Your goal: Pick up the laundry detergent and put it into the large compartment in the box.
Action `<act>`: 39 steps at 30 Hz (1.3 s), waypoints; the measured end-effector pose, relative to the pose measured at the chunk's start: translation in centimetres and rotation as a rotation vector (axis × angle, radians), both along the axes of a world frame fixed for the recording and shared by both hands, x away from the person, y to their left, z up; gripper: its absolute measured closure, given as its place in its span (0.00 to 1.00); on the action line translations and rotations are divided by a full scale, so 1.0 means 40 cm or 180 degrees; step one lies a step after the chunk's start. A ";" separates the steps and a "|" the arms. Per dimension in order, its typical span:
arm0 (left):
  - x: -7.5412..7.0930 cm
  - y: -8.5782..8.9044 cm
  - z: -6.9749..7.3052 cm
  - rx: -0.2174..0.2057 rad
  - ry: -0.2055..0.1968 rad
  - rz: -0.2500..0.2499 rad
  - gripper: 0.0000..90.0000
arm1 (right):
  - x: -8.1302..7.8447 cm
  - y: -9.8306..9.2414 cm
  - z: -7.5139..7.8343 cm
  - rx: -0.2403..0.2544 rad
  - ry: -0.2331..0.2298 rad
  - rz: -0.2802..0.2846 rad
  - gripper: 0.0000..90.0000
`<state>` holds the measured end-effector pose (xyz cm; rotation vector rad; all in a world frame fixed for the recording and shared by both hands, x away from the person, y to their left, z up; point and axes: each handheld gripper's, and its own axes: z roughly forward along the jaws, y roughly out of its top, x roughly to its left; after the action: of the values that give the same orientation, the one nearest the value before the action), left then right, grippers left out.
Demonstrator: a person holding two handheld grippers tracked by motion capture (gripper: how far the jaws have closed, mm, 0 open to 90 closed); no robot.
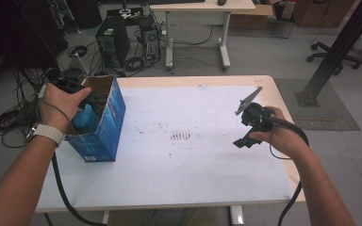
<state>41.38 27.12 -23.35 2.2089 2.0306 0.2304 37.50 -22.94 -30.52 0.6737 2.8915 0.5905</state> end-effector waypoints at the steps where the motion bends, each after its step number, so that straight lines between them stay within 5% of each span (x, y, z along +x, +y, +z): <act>1: -0.001 -0.001 0.004 0.0005 -0.0013 0.0001 0.13 | -0.001 -0.001 0.001 0.0003 -0.0004 0.0000 0.11; 25: -0.027 -0.031 0.122 -0.0015 -0.0231 -0.0090 0.10 | -0.007 0.000 0.011 0.0018 -0.0040 0.0001 0.11; 39: -0.049 -0.079 0.184 -0.0039 -0.0431 -0.0485 0.09 | -0.007 0.008 0.017 0.0025 -0.0053 0.0005 0.11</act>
<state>39.43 23.96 -16.00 2.2605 1.7813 0.3396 37.22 -22.62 -29.84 0.6646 2.8762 0.6051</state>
